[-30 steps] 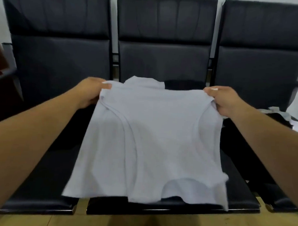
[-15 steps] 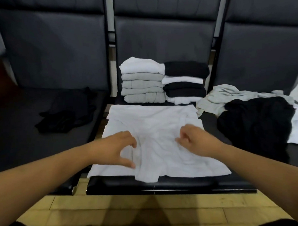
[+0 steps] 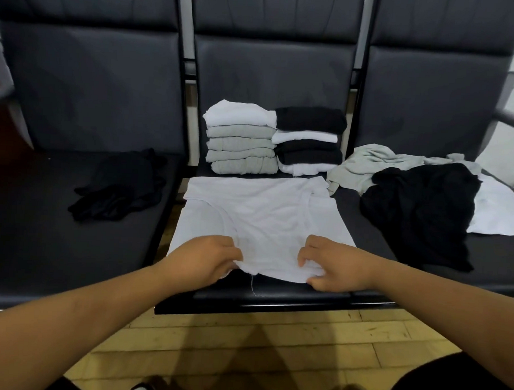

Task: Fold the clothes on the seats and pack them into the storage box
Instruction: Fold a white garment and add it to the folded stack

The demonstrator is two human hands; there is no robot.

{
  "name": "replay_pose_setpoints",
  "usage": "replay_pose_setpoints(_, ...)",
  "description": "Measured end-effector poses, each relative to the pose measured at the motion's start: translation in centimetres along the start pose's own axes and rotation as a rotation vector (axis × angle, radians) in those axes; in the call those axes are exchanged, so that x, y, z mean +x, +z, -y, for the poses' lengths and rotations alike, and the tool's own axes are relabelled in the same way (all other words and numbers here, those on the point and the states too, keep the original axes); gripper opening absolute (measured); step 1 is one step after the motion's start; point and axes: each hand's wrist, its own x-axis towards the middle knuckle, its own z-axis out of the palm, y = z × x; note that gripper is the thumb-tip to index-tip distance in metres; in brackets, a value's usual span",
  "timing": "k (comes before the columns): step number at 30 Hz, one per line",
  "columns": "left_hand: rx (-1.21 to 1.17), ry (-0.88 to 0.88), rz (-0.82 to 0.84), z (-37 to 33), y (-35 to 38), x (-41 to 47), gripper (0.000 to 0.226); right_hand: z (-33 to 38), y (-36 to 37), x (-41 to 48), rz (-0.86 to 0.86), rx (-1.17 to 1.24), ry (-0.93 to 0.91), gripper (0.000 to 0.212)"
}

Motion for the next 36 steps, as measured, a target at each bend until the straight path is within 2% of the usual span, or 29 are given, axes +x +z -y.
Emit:
replay_pose_setpoints(2,0.077,0.049,-0.038,1.5,-0.3,-0.6,0.042,-0.4,-0.3,-0.5,0.017,-0.031,0.002,0.043)
replay_pose_setpoints(7,0.093,0.039,0.152,2.5,0.0,-2.0,0.032,-0.9,-0.5,-1.6,0.104,-0.164,0.049,0.058)
replay_pose_setpoints(10,0.145,0.006,0.245,2.1,0.2,-2.2,0.05,-1.2,0.1,-1.3,0.046,-0.274,0.047,0.062)
replay_pose_setpoints(12,0.174,0.01,0.278,1.9,0.2,-2.2,0.055,-1.6,0.4,-1.0,-0.012,-0.282,0.042,0.056)
replay_pose_setpoints(15,0.138,-0.016,0.238,2.1,0.2,-2.1,0.045,-2.1,0.1,-0.6,-0.093,-0.13,0.101,0.032)
replay_pose_setpoints(18,0.182,-0.05,0.265,2.7,0.5,-2.3,0.054,-3.2,-0.3,-0.5,-0.185,0.052,0.22,0.009)
replay_pose_setpoints(21,0.308,-0.033,0.308,2.7,0.6,-2.2,0.075,-4.4,-0.3,-0.8,-0.26,0.245,0.246,0.015)
replay_pose_setpoints(23,0.331,-0.008,0.289,3.2,1.0,-1.9,0.077,-4.6,-0.4,-1.0,-0.319,0.444,0.261,0.018)
replay_pose_setpoints(24,0.248,-0.041,0.249,3.7,1.0,-1.8,0.07,-4.8,-0.6,-1.1,-0.341,0.558,0.271,0.017)
replay_pose_setpoints(27,-0.238,-0.303,-0.058,5.7,0.0,-1.6,0.05,-5.2,-1.1,-1.3,-0.413,0.856,0.273,0.021)
replay_pose_setpoints(28,-0.293,-0.348,-0.106,6.1,-1.0,-1.6,0.04,-5.4,-1.3,-1.3,-0.438,0.963,0.264,0.021)
replay_pose_setpoints(30,-0.403,-0.385,-0.081,7.0,-2.7,-1.8,0.026,-5.7,-1.6,-1.3,-0.476,1.176,0.215,0.013)
replay_pose_setpoints(33,-0.684,-0.355,0.071,8.0,-4.4,-2.6,0.008,-5.5,-1.9,-1.2,-0.465,1.398,0.185,0.008)
replay_pose_setpoints(36,-0.964,-0.365,0.139,8.3,-4.9,-3.2,0.047,-6.0,-2.0,-1.2,-0.328,1.435,0.213,0.014)
